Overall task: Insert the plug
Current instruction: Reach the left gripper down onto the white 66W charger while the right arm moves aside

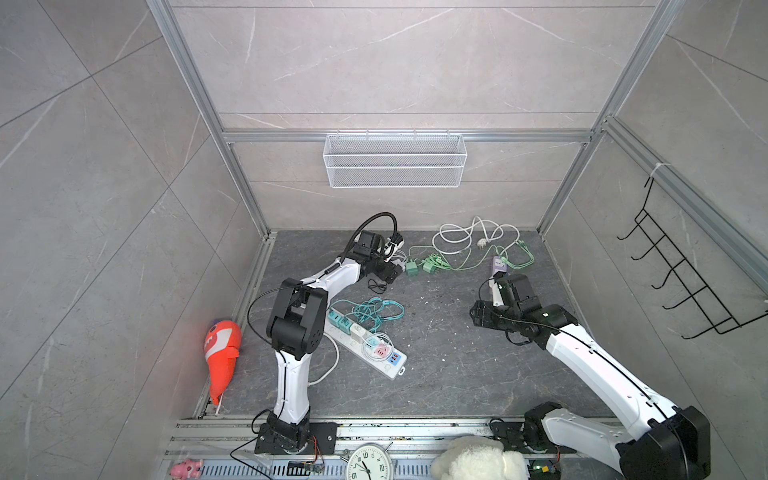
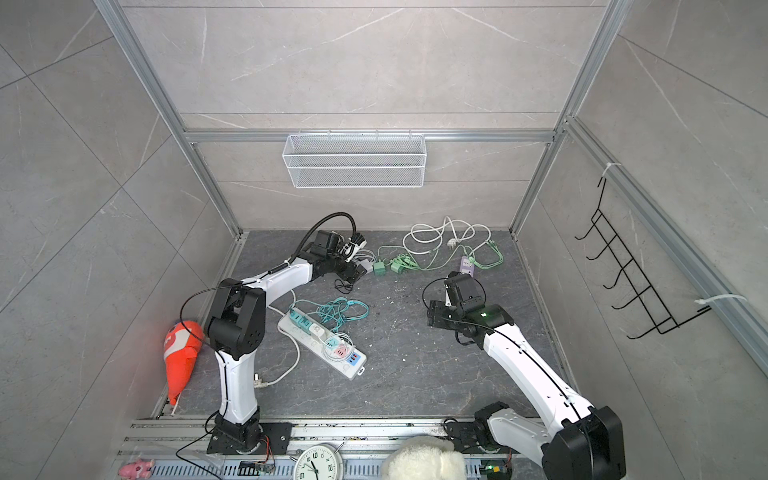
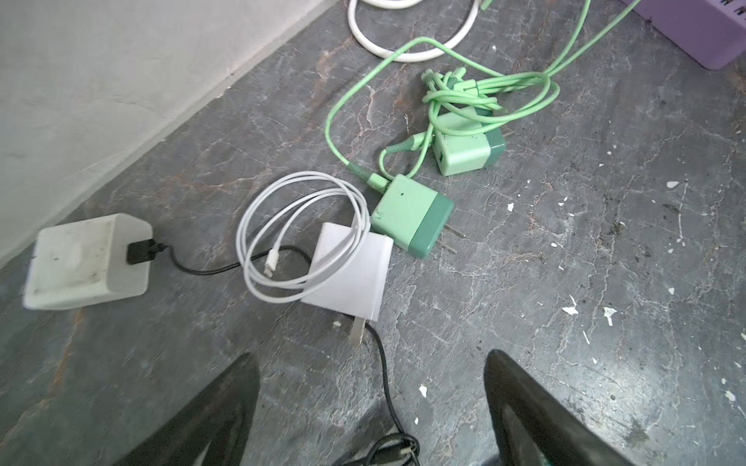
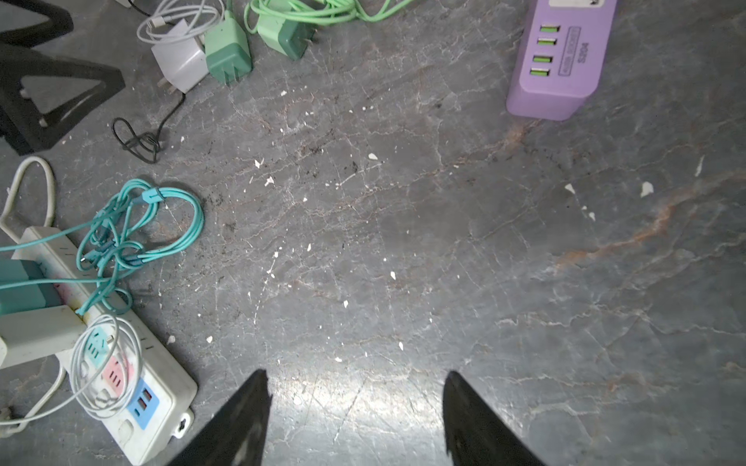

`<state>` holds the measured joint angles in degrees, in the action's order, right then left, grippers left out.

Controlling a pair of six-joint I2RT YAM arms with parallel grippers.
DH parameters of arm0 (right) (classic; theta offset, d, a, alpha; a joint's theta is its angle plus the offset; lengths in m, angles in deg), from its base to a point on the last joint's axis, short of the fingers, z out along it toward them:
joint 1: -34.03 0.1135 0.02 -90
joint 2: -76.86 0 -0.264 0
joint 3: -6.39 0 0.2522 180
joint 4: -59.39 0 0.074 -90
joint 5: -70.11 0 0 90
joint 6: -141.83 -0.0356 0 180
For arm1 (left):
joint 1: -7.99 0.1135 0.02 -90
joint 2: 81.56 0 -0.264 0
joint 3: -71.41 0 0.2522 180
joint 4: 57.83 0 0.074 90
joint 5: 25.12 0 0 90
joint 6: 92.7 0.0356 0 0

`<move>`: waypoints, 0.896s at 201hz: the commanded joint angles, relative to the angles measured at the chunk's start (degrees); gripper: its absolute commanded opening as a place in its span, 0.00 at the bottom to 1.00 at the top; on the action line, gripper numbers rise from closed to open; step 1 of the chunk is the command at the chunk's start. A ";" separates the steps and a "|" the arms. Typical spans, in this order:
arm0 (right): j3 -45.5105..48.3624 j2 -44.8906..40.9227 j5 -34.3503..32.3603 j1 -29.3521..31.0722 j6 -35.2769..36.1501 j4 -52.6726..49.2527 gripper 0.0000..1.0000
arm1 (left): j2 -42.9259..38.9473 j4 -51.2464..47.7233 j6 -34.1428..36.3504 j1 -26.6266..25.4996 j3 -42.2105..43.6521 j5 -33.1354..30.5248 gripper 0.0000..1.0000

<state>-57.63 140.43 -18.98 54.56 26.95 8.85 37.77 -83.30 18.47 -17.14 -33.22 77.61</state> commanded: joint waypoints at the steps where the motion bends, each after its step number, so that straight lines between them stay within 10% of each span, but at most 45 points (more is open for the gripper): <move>1: 1.16 -2.21 0.15 -0.40 -0.74 -2.72 0.69 | 2.50 -4.23 2.65 0.09 -4.52 3.64 0.89; 180: 1.68 -5.12 0.76 -0.47 1.60 -5.41 0.69 | 22.68 -24.39 4.23 0.43 -31.12 -2.62 0.83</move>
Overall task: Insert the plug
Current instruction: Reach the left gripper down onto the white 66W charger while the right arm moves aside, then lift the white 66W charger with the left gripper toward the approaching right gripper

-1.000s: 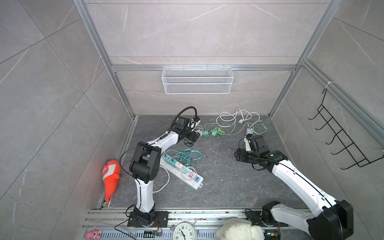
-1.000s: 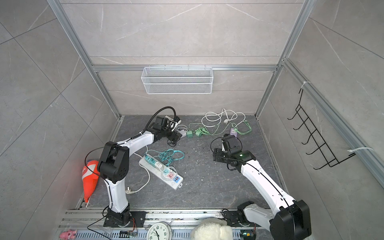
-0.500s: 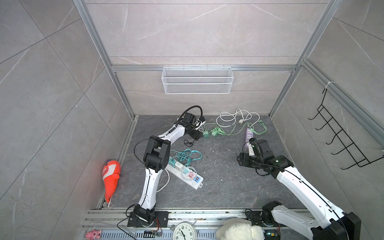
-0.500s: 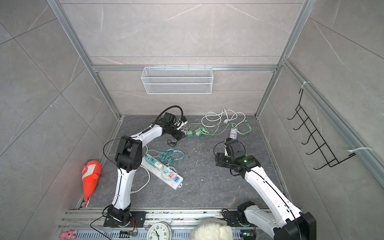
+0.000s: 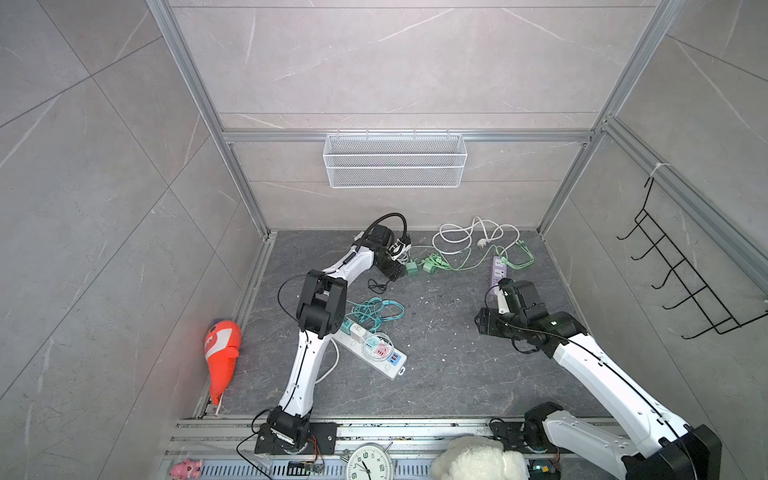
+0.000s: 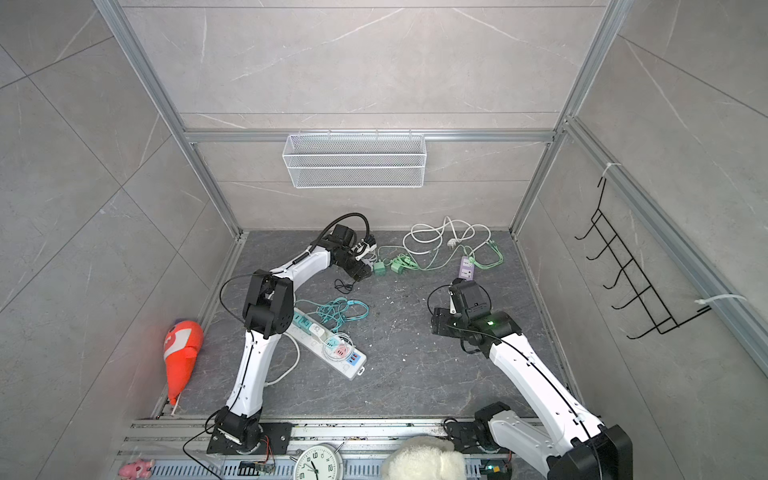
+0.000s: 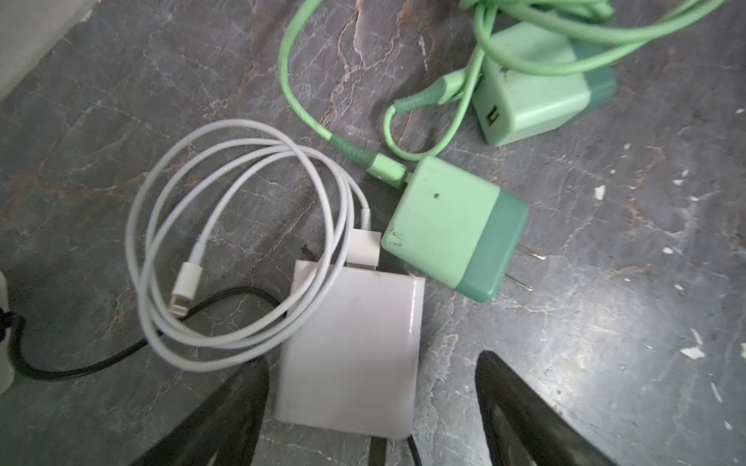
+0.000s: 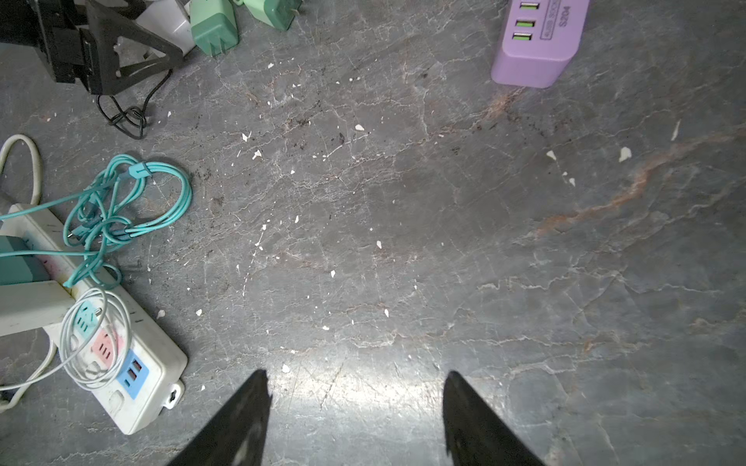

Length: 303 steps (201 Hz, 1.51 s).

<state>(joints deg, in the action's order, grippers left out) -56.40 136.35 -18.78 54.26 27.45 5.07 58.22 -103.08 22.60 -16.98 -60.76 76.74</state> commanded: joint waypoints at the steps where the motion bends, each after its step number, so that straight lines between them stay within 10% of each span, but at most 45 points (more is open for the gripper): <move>1: 0.45 -1.08 0.57 -0.18 1.09 -1.63 0.69 | 2.23 -4.67 0.10 0.32 -3.67 -1.70 0.83; 56: 0.31 -1.21 0.39 -0.16 1.35 -2.13 0.69 | 3.77 -3.49 -0.51 0.37 -5.02 -2.13 0.77; 126: 0.62 -3.20 0.42 -0.17 0.05 -2.43 0.69 | 3.69 -8.94 -1.03 0.36 -8.27 -2.45 0.30; 175: -0.85 -2.02 3.52 -0.15 -0.80 -1.25 0.69 | -7.10 -18.48 -13.22 3.42 -10.98 4.19 0.25; 243: -4.64 3.14 17.89 -0.11 -3.39 5.12 0.68 | -31.26 18.54 -45.33 12.01 20.52 33.62 0.27; 303: -10.27 9.99 29.35 -0.09 -10.23 13.37 0.66 | -48.82 45.21 -50.65 8.93 48.80 27.44 0.23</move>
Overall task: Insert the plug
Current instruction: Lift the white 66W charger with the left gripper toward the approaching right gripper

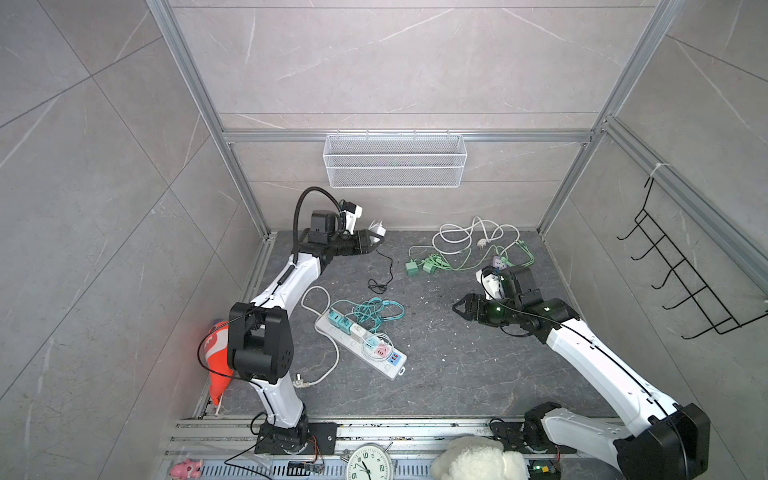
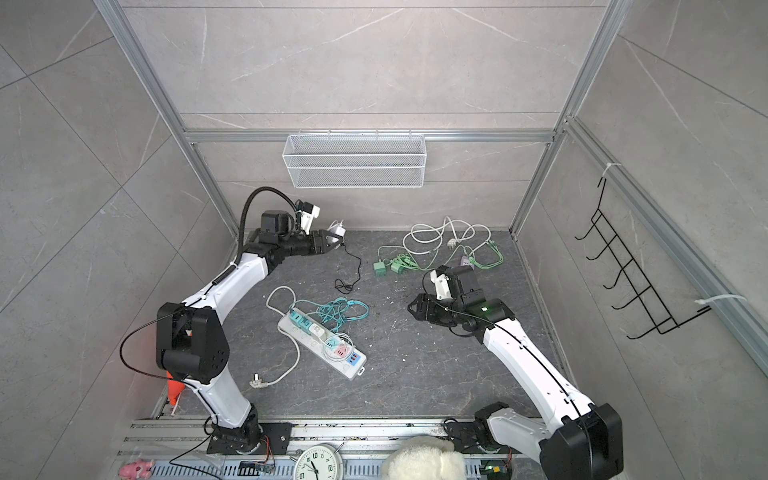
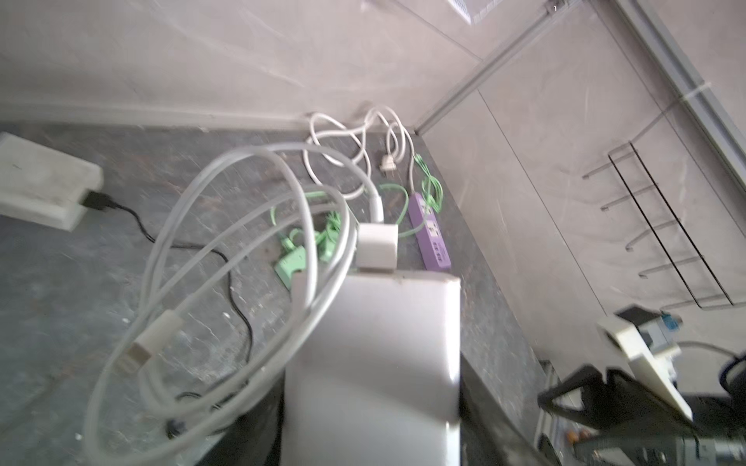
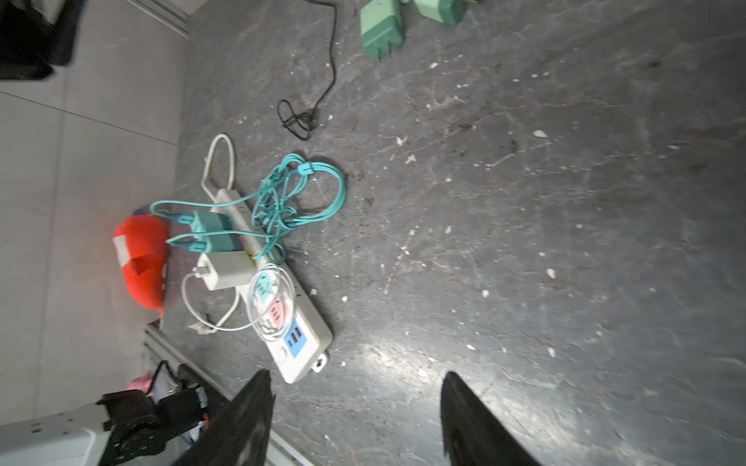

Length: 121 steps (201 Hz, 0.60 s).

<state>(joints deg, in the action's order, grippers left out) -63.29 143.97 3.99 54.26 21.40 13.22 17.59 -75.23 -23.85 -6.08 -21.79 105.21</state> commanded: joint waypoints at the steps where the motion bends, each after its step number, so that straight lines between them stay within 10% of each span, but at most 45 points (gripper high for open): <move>1: -3.48 2.47 6.73 -0.05 -4.27 5.41 0.66 | -8.58 17.88 -4.14 -2.09 10.36 -1.22 0.23; 121: -34.26 26.93 19.04 3.59 -10.28 6.18 0.62 | -28.00 44.18 13.90 -23.93 45.18 -29.83 0.23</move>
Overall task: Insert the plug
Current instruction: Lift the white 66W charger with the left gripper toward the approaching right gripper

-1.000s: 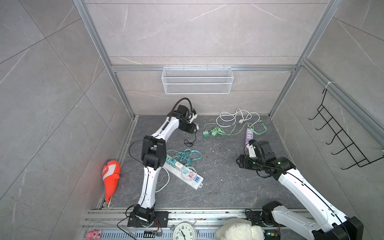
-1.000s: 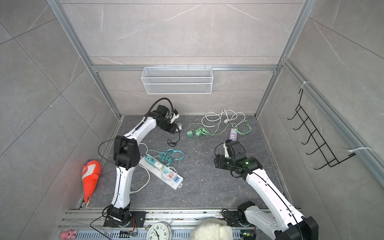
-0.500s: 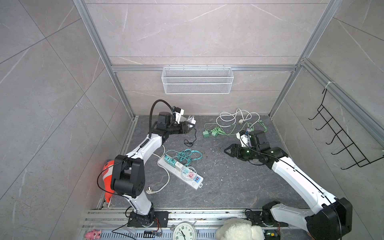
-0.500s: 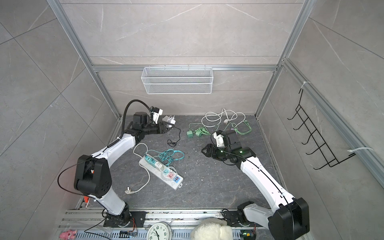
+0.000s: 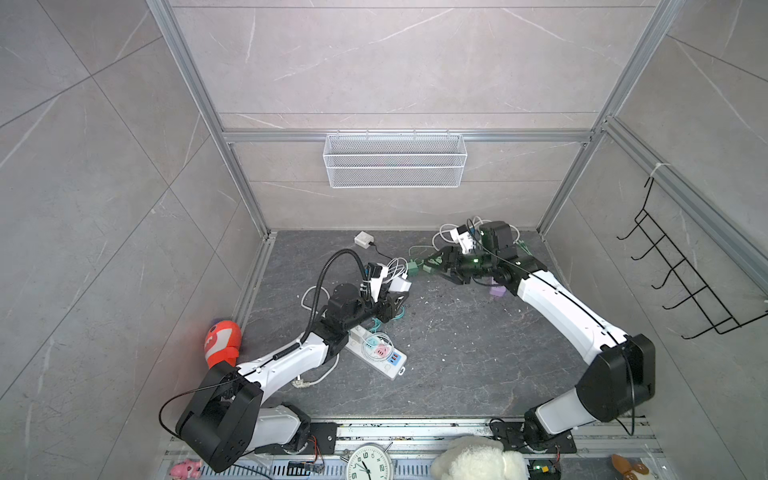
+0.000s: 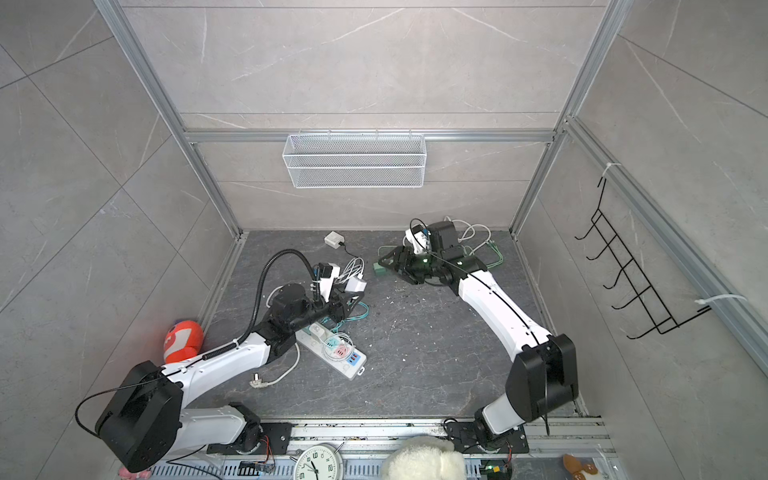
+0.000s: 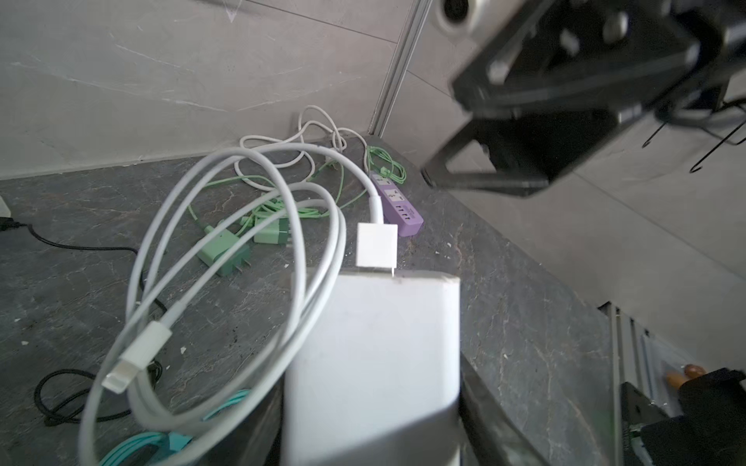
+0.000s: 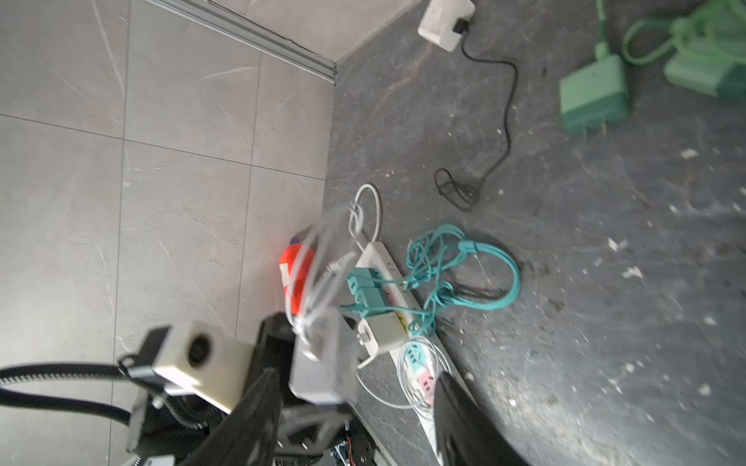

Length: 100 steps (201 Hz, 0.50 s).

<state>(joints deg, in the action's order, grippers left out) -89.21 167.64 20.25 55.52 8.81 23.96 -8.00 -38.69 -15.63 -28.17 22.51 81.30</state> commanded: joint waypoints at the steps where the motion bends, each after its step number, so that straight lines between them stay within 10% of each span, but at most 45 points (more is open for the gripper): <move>1: -8.77 3.52 2.81 2.50 2.50 -4.84 0.62 | -2.38 7.63 5.79 -1.95 0.91 -5.98 0.23; 47: -21.83 7.60 -7.43 10.55 16.86 -24.83 0.58 | -4.43 7.97 8.11 -2.86 3.89 -8.42 0.23; 100: -10.92 -0.77 -16.76 13.57 21.81 -28.06 0.55 | -5.93 7.21 9.79 -3.10 4.33 -9.03 0.23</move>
<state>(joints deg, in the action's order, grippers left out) -104.18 171.38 10.05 69.12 26.21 1.29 -11.72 -36.33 -8.44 -30.97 27.15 73.41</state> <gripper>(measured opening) 0.553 0.532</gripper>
